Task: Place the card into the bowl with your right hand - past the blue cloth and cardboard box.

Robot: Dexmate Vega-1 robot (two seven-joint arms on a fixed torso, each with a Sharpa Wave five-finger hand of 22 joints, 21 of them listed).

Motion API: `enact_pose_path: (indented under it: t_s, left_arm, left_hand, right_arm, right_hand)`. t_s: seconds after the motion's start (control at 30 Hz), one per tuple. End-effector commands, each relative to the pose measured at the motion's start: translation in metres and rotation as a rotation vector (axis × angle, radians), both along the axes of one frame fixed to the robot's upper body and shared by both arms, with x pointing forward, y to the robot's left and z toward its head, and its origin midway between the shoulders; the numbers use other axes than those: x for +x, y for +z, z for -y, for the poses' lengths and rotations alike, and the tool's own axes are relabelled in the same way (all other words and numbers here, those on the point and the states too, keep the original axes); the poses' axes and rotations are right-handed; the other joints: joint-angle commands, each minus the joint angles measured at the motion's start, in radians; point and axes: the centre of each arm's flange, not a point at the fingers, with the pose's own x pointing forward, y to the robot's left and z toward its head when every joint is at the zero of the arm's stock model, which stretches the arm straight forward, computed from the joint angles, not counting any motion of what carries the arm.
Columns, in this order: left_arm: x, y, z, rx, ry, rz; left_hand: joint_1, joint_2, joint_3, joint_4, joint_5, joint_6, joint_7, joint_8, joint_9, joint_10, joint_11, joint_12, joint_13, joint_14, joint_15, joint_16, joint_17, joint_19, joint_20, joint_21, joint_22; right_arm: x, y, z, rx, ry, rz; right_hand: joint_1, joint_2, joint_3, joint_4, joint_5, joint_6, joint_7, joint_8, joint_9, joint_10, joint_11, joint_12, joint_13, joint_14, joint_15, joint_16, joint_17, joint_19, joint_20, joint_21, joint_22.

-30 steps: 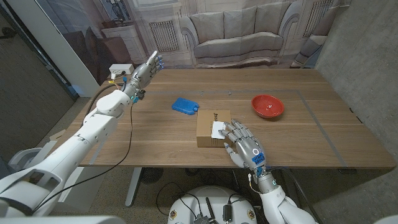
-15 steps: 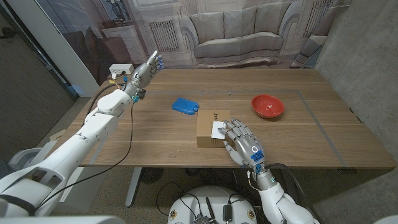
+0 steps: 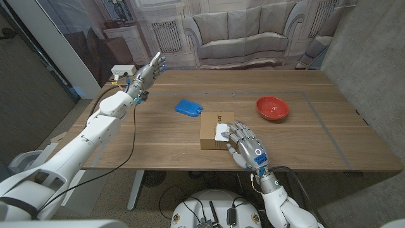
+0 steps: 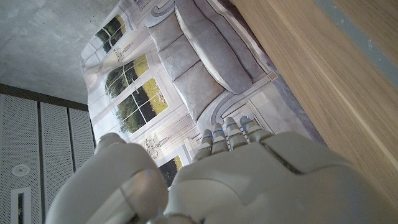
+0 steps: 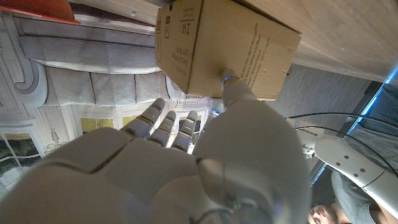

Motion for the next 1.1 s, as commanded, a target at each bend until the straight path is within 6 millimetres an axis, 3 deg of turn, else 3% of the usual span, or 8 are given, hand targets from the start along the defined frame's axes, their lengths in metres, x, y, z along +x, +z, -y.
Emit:
enact_pose_path:
  t_s: [0.03, 0.23, 0.77, 1.1]
  left_arm:
    - [0.000, -0.002, -0.002, 0.003, 0.000, -0.005]
    - [-0.002, -0.003, -0.004, 0.003, 0.002, -0.005]
    - [-0.007, -0.005, -0.007, -0.005, 0.003, 0.000]
    - [-0.010, -0.009, -0.009, -0.013, 0.008, -0.001]
  left_hand:
    - [0.009, 0.000, -0.009, 0.000, 0.000, 0.001, 0.003, 0.003, 0.004, -0.002, -0.002, 0.002, 0.006, -0.007, -0.001, 0.005, 0.004, -0.010, -0.029, 0.001, 0.006]
    - [0.009, 0.001, -0.009, 0.001, 0.000, 0.002, 0.004, 0.004, 0.004, -0.001, 0.000, 0.002, 0.006, -0.007, -0.001, 0.005, 0.004, -0.010, -0.028, 0.001, 0.006]
    - [0.010, 0.002, -0.011, 0.001, -0.001, 0.002, 0.003, 0.004, 0.004, -0.002, -0.003, 0.002, 0.006, -0.007, 0.000, 0.006, 0.004, -0.011, -0.028, 0.001, 0.006]
    - [0.011, 0.002, -0.012, 0.001, -0.001, 0.002, 0.003, 0.004, 0.004, -0.001, -0.001, 0.003, 0.006, -0.008, -0.001, 0.005, 0.004, -0.011, -0.027, 0.001, 0.006]
  right_arm:
    - [-0.001, -0.003, -0.003, 0.013, 0.005, -0.004]
    - [-0.002, -0.004, -0.005, 0.021, 0.009, -0.001]
    - [-0.008, 0.008, -0.007, 0.042, 0.033, 0.048]
    - [-0.014, 0.013, -0.007, 0.068, 0.052, 0.076]
  right_hand:
    - [-0.002, 0.008, -0.002, 0.005, -0.007, 0.027, -0.001, 0.016, 0.005, 0.017, 0.000, 0.008, 0.004, 0.014, -0.065, 0.008, 0.005, 0.012, -0.095, 0.004, 0.001]
    - [-0.009, 0.008, -0.010, 0.010, -0.015, 0.085, -0.001, 0.048, 0.012, 0.041, -0.005, 0.018, 0.004, 0.027, -0.067, 0.011, 0.007, 0.017, -0.093, 0.006, 0.001]
    - [-0.028, 0.008, -0.023, 0.021, -0.024, 0.114, -0.003, 0.070, 0.020, 0.064, -0.002, 0.027, 0.005, 0.042, -0.069, 0.016, 0.010, 0.025, -0.088, 0.009, 0.002]
    - [-0.036, 0.009, -0.032, 0.025, -0.029, 0.166, -0.001, 0.105, 0.031, 0.094, 0.000, 0.038, 0.005, 0.059, -0.067, 0.019, 0.012, 0.033, -0.086, 0.011, 0.002]
